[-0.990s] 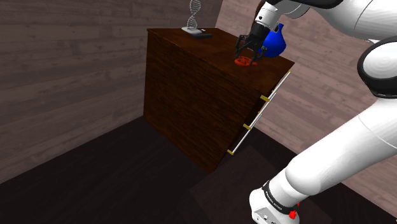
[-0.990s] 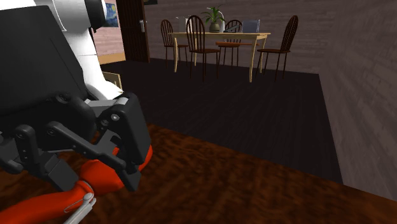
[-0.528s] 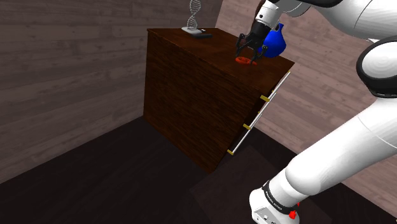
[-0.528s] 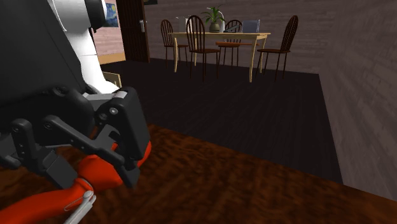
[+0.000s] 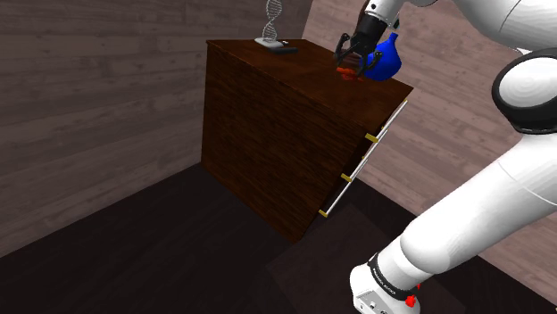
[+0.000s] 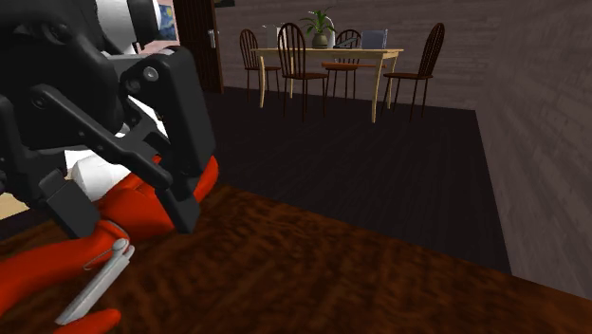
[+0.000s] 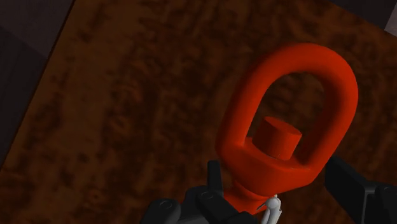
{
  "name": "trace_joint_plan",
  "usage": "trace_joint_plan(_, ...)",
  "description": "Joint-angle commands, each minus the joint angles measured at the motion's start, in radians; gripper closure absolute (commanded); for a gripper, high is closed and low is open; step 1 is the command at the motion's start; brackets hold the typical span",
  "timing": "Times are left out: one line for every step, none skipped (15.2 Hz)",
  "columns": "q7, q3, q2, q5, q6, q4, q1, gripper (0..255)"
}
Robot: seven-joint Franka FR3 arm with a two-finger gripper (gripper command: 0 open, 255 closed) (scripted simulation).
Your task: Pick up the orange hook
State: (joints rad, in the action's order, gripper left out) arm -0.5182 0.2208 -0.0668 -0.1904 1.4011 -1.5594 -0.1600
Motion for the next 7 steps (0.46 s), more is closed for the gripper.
trace_joint_plan(-0.004, 0.001, 0.009, -0.003, -0.029, 0.039, -0.001, 255)
trace_joint_plan(-0.005, 0.002, 0.016, -0.005, -0.045, 0.06, -0.001, 255)
trace_joint_plan(-0.007, 0.003, 0.022, -0.007, -0.06, 0.081, -0.002, 255)
trace_joint_plan(-0.009, 0.004, 0.029, -0.009, -0.075, 0.104, -0.003, 255)
trace_joint_plan(-0.01, 0.005, 0.036, -0.011, -0.091, 0.126, -0.003, 255)
trace_joint_plan(-0.01, 0.005, 0.037, -0.011, -0.093, 0.13, -0.003, 255)
trace_joint_plan(-0.01, 0.005, 0.037, -0.011, -0.094, 0.13, -0.003, 255)
